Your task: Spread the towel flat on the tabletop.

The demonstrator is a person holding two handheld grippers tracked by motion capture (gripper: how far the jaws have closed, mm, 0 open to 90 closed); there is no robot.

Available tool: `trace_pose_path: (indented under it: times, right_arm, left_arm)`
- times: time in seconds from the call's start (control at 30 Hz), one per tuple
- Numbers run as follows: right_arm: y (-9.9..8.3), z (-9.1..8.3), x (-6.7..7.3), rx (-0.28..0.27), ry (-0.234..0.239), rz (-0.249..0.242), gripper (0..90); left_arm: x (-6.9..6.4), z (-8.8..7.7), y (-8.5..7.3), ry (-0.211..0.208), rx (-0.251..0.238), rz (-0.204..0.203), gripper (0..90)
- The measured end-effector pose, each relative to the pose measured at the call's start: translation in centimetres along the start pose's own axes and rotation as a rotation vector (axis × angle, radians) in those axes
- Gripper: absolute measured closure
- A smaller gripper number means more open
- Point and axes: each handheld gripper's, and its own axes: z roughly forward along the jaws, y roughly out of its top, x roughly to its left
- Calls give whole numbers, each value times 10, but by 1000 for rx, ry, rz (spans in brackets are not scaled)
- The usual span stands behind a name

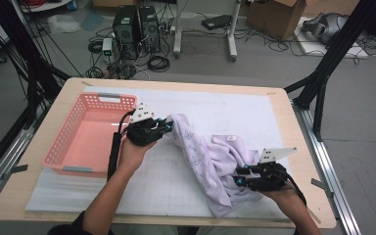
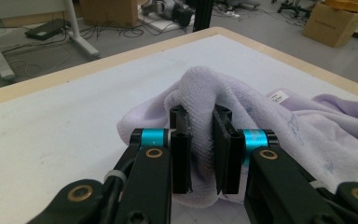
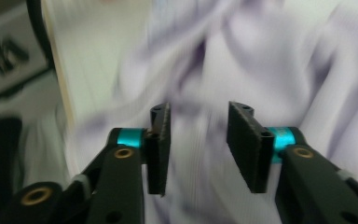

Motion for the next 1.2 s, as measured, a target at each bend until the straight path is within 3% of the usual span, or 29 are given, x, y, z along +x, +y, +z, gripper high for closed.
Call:
trace_pose_path:
  times: [0.1,0.23,0.33,0.37,0.43,0.47,0.63,0.83,0.93,1.03,1.2]
  right_arm:
    - [19,11,7,-21,0,-46,551]
    - [33,46,15,47,35,-62,523]
    - [38,72,14,91,17,-51,519]
    - [40,78,14,115,7,-48,565]
    - [43,87,13,148,26,-62,777]
    - [46,89,14,152,30,-81,811]
    - [67,74,8,51,10,-93,839]
    - [92,39,-25,-119,-96,-5,850]
    - [99,27,-47,-185,-167,44,851]
    - [103,20,-67,-212,-253,92,851]
    - [101,9,-97,-278,-392,182,856]
  left_arm:
    - [0,1,0,2,-8,-6,787]
    - [2,1,0,7,-9,-14,786]
    - [3,1,0,11,-10,-9,786]
    - [4,1,0,12,-9,-9,786]
    - [4,1,0,12,-13,-13,786]
    - [5,1,0,14,-11,-11,786]
    - [8,0,-1,29,-14,-24,785]
    - [7,5,-2,36,-9,-48,751]
    - [5,11,-3,44,-6,-70,636]
    - [2,14,-3,49,-16,-79,514]
    - [-3,16,-4,31,3,-59,462]
